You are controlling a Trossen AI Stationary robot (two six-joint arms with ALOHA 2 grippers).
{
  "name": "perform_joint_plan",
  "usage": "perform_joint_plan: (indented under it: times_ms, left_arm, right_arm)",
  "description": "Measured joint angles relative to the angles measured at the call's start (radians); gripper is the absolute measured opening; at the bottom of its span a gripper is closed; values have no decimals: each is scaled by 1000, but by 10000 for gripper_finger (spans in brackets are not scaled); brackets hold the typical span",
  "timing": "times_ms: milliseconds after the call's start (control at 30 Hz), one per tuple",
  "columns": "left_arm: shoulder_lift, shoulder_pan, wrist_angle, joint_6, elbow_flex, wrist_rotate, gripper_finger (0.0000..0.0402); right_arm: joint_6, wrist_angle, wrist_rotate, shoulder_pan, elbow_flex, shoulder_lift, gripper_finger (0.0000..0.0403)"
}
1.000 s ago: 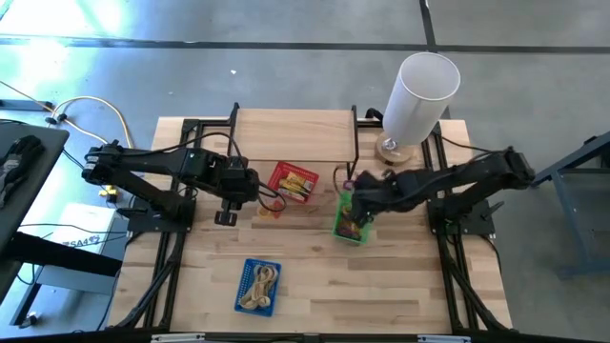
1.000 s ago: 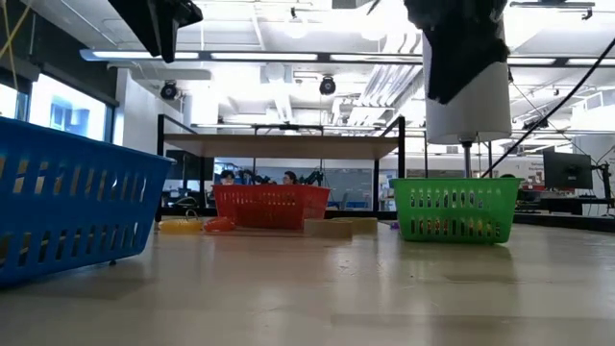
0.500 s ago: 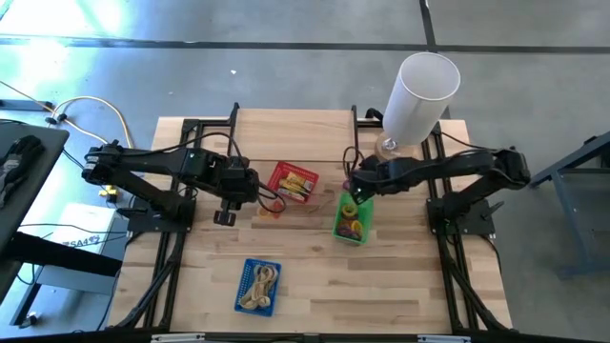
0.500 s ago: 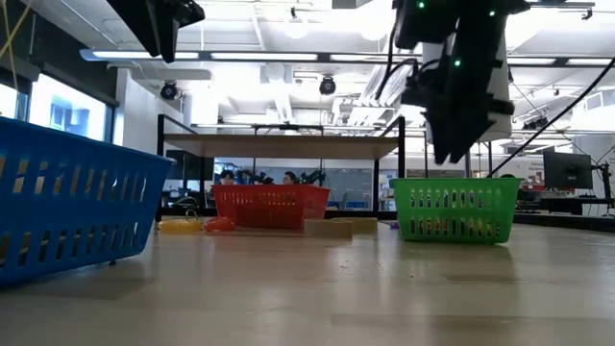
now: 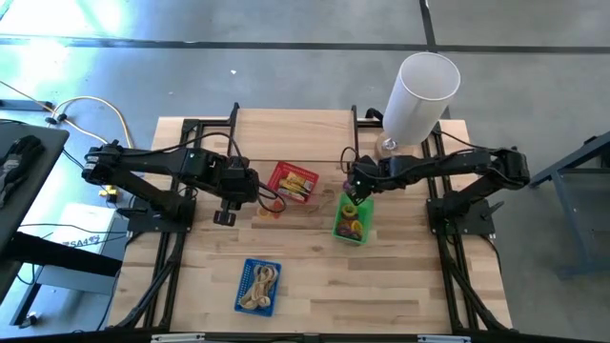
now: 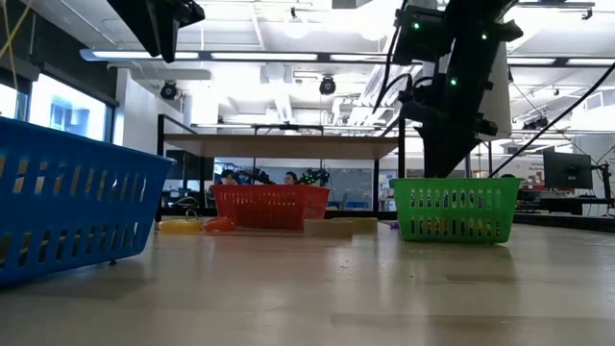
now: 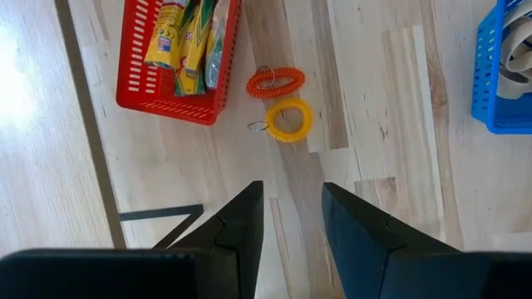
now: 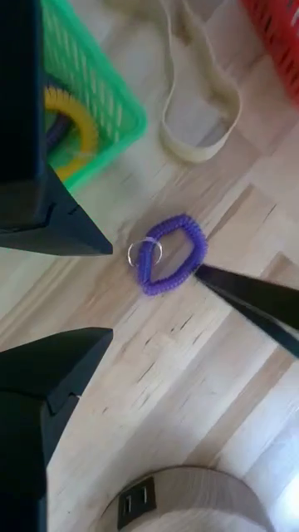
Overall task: Pick & Place Office Desk Supplies
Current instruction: Put the violet spring keychain into the green bin
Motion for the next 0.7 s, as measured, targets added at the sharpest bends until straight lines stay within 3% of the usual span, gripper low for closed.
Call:
perform_joint_plan:
  times_ms: [333, 700]
  left_arm:
    - [0, 0, 0, 0, 0, 0, 116]
    - [0, 0, 9, 13, 0, 0, 116]
  right_arm:
    - [30, 5, 14, 34, -133, -124, 138]
    - [157, 312, 24, 47, -452, -324, 138]
